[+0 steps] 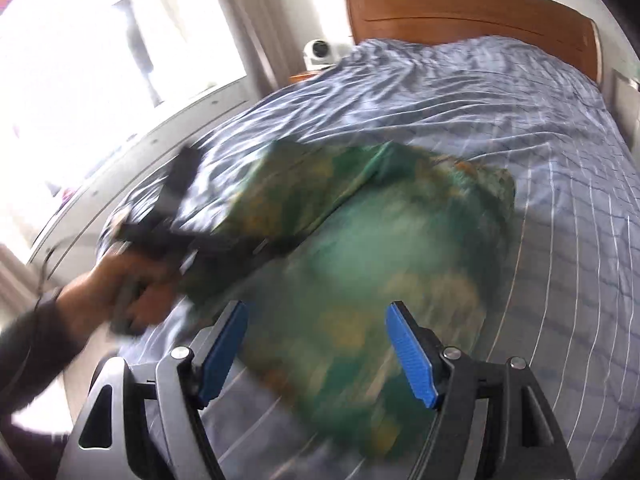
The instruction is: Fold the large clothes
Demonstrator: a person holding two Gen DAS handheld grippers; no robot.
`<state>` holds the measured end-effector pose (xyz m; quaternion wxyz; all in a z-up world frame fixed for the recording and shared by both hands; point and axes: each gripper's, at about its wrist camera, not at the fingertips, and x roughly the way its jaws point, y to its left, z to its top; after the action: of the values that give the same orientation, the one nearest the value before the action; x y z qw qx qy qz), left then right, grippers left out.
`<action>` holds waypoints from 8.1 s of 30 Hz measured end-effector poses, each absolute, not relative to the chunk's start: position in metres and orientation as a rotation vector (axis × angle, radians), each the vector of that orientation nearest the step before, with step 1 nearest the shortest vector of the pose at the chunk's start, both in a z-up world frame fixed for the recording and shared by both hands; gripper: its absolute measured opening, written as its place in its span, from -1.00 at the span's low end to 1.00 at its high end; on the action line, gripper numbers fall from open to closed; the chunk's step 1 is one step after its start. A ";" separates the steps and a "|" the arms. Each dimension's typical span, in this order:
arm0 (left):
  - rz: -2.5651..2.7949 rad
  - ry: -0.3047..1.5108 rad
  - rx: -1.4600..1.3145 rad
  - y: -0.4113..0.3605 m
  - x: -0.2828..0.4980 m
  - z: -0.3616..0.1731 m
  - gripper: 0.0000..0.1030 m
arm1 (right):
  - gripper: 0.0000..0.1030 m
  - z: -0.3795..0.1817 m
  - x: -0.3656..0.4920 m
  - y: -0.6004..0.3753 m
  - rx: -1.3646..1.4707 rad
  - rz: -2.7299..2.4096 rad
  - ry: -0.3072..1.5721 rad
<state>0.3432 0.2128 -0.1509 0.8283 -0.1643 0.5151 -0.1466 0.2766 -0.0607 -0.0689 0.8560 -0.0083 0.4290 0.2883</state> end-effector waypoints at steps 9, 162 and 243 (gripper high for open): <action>-0.300 1.095 -0.334 0.209 0.344 -0.148 0.05 | 0.49 -0.136 0.258 -0.039 -0.156 0.496 0.888; 0.207 0.501 0.160 0.088 0.207 -0.049 0.99 | 0.81 0.013 0.210 -0.155 -0.091 0.135 0.484; 0.144 0.697 0.010 0.057 0.129 -0.041 0.99 | 0.99 0.007 0.112 -0.107 -0.166 0.079 0.683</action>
<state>0.1289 0.0570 -0.0410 0.9373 0.0049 0.3413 0.0705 0.1125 -0.1070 0.0072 0.9382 -0.0812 0.3342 0.0387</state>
